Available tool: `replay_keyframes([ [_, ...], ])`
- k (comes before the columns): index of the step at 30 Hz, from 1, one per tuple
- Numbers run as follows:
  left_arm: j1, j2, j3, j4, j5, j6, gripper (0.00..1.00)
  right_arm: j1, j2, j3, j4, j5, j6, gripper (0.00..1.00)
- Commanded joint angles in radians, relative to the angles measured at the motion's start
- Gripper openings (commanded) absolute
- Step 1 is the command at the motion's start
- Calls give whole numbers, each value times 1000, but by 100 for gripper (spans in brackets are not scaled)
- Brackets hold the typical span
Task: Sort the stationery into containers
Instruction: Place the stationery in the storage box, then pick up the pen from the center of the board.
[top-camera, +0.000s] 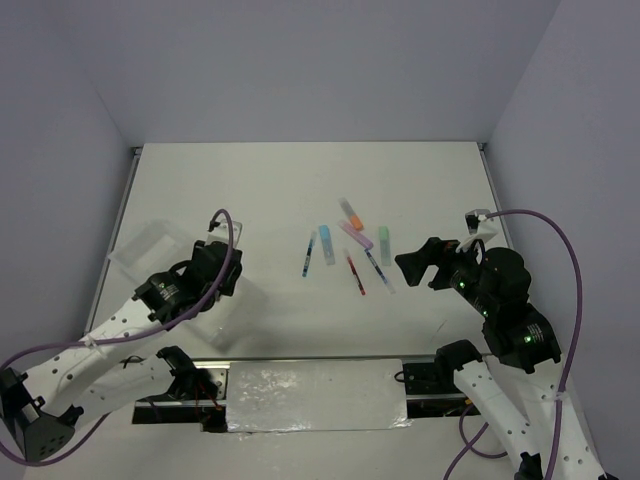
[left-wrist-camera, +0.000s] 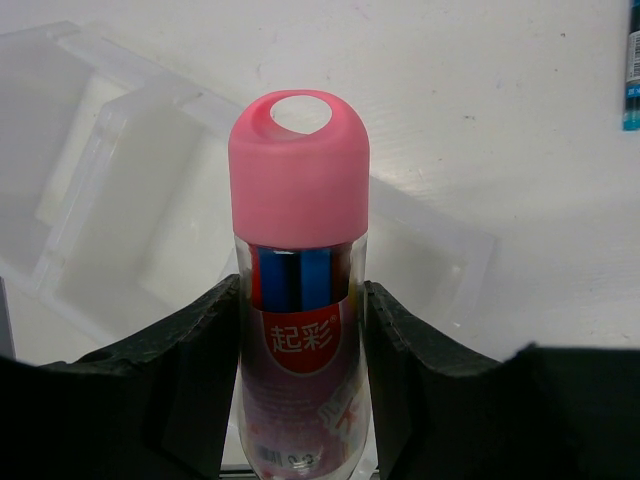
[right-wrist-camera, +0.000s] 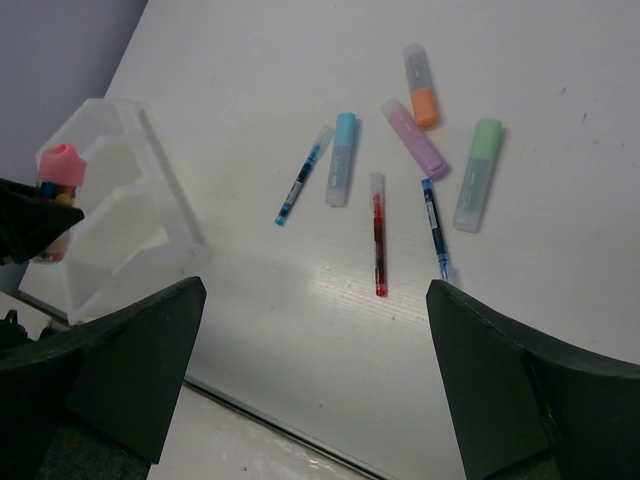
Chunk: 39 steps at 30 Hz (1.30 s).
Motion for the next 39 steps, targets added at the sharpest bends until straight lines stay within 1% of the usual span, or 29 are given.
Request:
replay_keyframes([
  [1,4,-30,21,9,-48,-29,32,8,3,10,40,-3,-9,100],
  [3,4,-47,20,5,-62,-40,36,9,8,16,39,-3,-9,100],
  [4,4,-51,20,1,-65,-41,43,8,11,18,40,-3,-9,100],
  [6,4,-63,20,-2,-74,-50,49,9,11,25,37,-6,-9,100],
  [7,4,-70,18,3,-68,-47,55,8,11,27,36,-5,-9,100],
  [9,4,-90,14,3,-74,-47,59,9,9,36,31,1,-10,100],
  [10,4,-94,14,0,-77,-50,65,9,11,38,30,3,-12,100],
  [12,4,-105,12,0,-80,-54,67,9,11,45,23,7,-15,100],
  [15,4,-114,14,-3,-88,-58,72,8,15,51,19,10,-18,100],
  [16,4,-116,12,-5,-90,-60,77,8,15,53,17,10,-20,100],
  [17,4,-123,14,-9,-96,-66,78,9,15,56,16,12,-20,100],
  [21,4,-159,24,-28,-139,-89,82,8,21,53,23,23,-18,100],
  [22,3,-168,26,-34,-152,-101,88,9,23,42,28,24,-17,100],
  [23,4,-188,32,-40,-160,-104,99,11,28,36,45,26,-14,100],
  [24,3,-198,37,-46,-172,-115,99,9,35,27,54,26,-10,100],
  [25,4,-205,46,-58,-192,-165,99,8,57,7,62,9,-6,100],
  [27,4,-217,84,-103,-246,-217,99,9,92,-17,109,-8,3,100],
  [28,4,-217,99,-118,-260,-278,99,11,144,-39,121,-9,14,100],
  [29,4,-218,134,-132,-280,-303,99,16,176,-47,144,-3,19,99],
  [30,3,-218,150,-143,-278,-325,99,44,210,-54,155,12,23,99],
  [31,4,-218,165,-132,-266,-316,99,66,285,-54,171,35,32,98],
  [32,4,-221,181,-114,-248,-301,99,97,325,-50,175,103,39,96],
  [33,3,-223,185,-70,-210,-273,99,173,366,-32,178,147,42,96],
  [34,4,-223,190,-45,-188,-256,99,213,453,-18,178,203,54,96],
  [35,4,-222,193,-20,-167,-239,99,248,500,-1,177,296,59,94],
  [36,4,-209,198,-2,-131,-219,99,300,549,34,175,331,63,92],
  [37,4,-165,227,-12,-127,-228,99,319,598,54,166,357,66,88],
  [38,6,-134,247,-35,-133,-244,99,334,688,73,163,406,72,84],
  [39,6,-101,270,-58,-125,-274,99,345,730,105,163,424,82,80],
])
